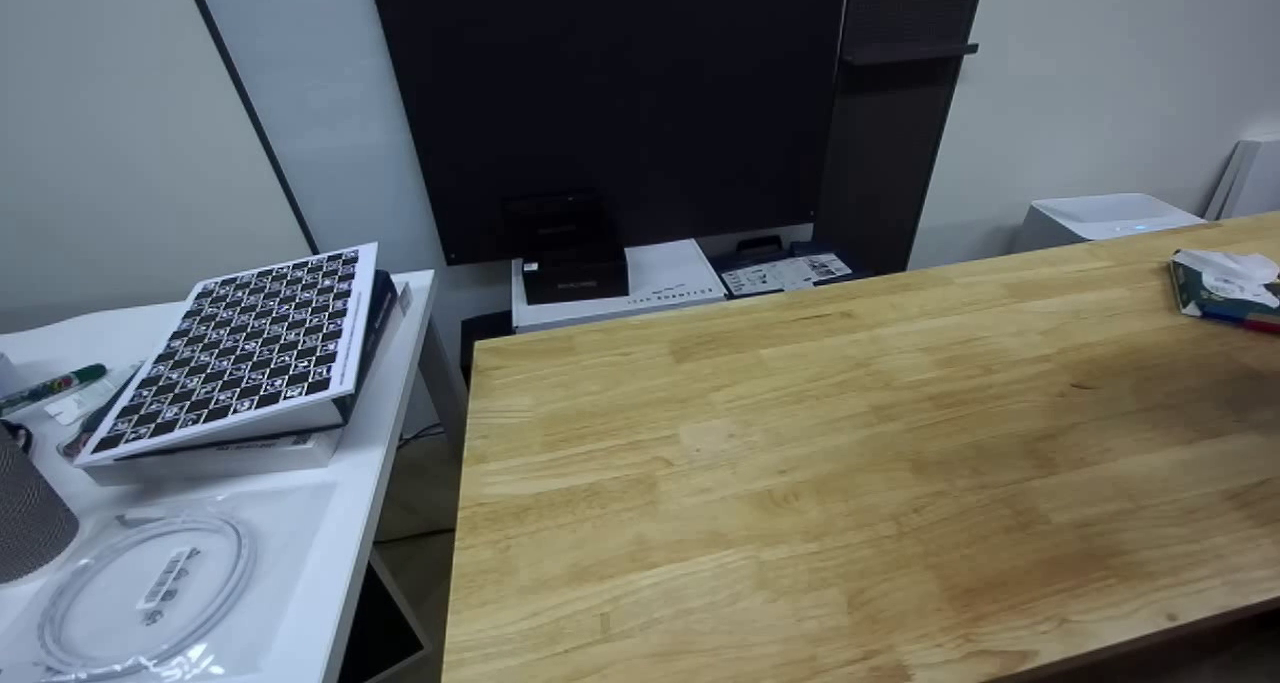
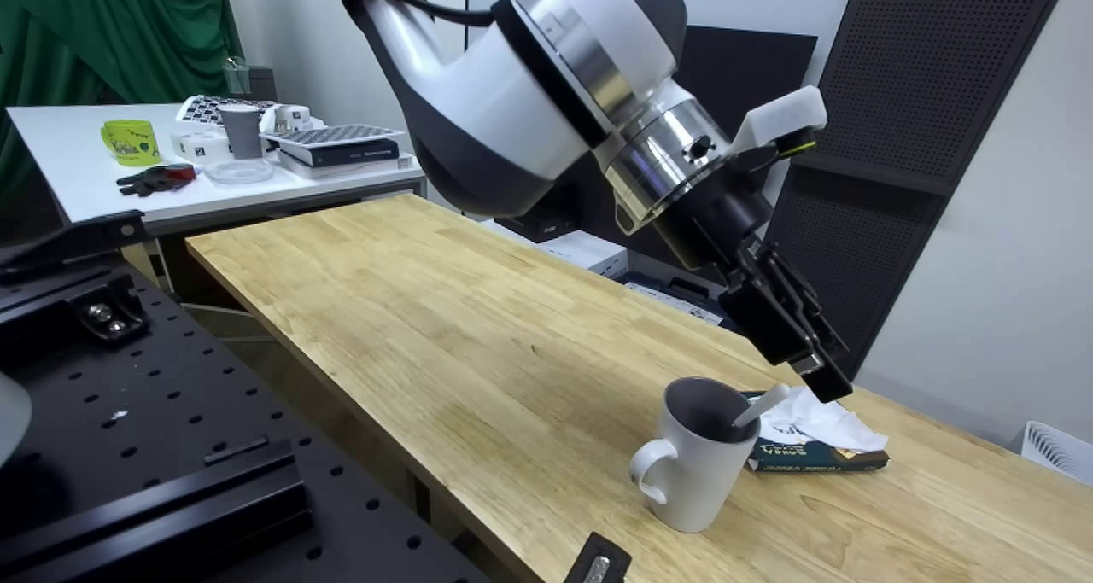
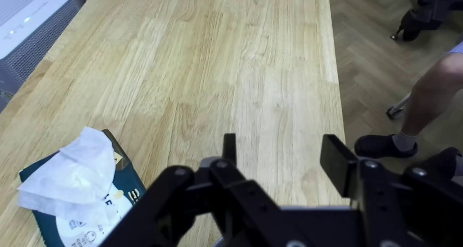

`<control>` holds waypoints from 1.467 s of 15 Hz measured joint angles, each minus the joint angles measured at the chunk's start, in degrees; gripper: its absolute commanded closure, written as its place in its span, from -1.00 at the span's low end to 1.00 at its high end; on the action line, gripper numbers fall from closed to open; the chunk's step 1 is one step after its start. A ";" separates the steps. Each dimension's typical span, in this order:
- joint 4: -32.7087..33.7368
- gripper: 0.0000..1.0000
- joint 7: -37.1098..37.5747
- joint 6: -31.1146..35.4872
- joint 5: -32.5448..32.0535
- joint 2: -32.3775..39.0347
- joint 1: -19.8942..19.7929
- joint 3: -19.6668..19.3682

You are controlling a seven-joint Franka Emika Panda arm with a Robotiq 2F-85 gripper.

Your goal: Put the spoon in the white mug

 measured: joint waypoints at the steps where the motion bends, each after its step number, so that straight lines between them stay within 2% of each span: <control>1: 0.05 -0.97 0.29 -0.01 -0.24 0.00 0.00 0.00; 5: -0.03 -1.00 2.80 0.60 -0.59 -1.60 -0.62 0.57; 11: -2.68 -1.00 3.65 0.37 -1.17 -13.92 -4.59 3.34; 18: -5.39 -1.00 7.70 -8.51 -1.91 -29.81 -8.65 7.88; 22: -5.27 -1.00 12.38 -15.76 -3.06 -38.04 -15.70 14.48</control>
